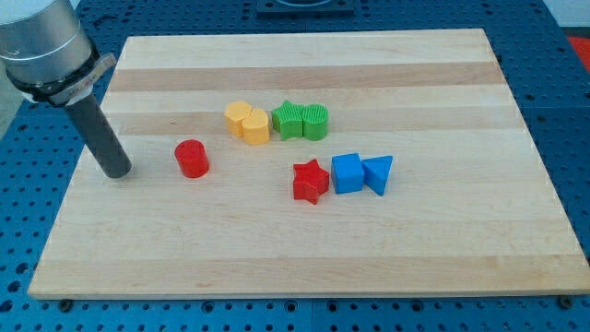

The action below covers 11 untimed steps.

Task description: Move red circle to the left of red star

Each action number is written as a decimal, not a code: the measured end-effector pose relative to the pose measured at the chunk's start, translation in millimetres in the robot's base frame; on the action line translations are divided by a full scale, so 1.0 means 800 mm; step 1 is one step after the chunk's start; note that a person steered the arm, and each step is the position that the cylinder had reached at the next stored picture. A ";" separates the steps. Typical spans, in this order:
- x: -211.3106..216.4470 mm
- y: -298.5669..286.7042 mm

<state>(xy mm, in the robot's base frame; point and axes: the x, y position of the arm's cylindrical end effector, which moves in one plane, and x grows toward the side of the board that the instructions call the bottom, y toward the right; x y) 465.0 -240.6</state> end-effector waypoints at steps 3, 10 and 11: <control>-0.007 0.071; -0.006 0.194; -0.001 0.195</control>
